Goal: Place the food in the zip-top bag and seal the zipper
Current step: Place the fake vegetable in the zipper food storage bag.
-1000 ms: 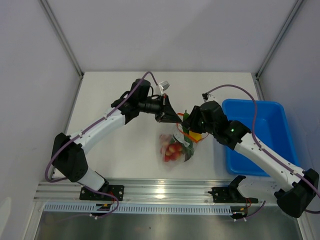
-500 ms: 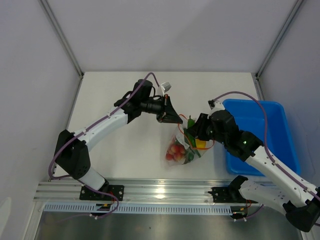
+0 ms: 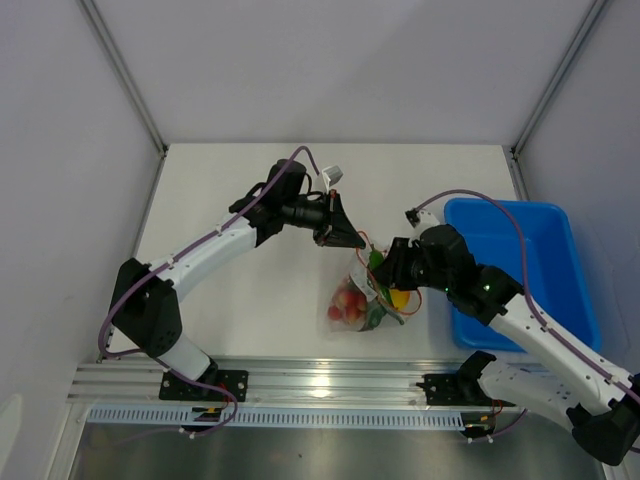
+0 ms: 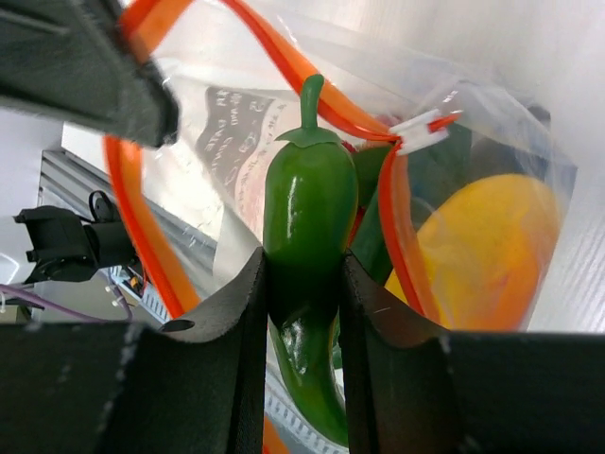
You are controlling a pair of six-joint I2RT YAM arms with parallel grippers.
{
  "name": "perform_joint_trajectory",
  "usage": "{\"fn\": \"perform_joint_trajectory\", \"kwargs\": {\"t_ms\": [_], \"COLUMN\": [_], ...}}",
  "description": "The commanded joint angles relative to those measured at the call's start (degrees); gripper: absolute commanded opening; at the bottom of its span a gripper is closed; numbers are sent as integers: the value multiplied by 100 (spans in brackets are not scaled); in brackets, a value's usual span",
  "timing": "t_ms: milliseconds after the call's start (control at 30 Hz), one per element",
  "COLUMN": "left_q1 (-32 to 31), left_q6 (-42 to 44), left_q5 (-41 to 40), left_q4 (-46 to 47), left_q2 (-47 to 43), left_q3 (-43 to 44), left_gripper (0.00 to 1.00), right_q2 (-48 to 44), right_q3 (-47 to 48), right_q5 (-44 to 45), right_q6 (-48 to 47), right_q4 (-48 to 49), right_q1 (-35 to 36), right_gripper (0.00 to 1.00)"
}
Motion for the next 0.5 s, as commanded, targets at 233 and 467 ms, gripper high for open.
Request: {"fn": "perform_joint_trajectory", "kwargs": {"t_ms": [233, 467], "left_q1": [35, 27], "left_q6": [71, 44], "left_q5": [110, 118], "left_q4": [143, 161], "left_q2": [-13, -39], "left_q3": [148, 174], "left_gripper": [0, 1], "right_q2": [-669, -609], "right_q3": [-7, -25], "right_q5": [-104, -306], "right_q6": [-286, -435], "right_q4": [-338, -506], "right_q1": [-45, -54], "right_gripper": [0, 0]}}
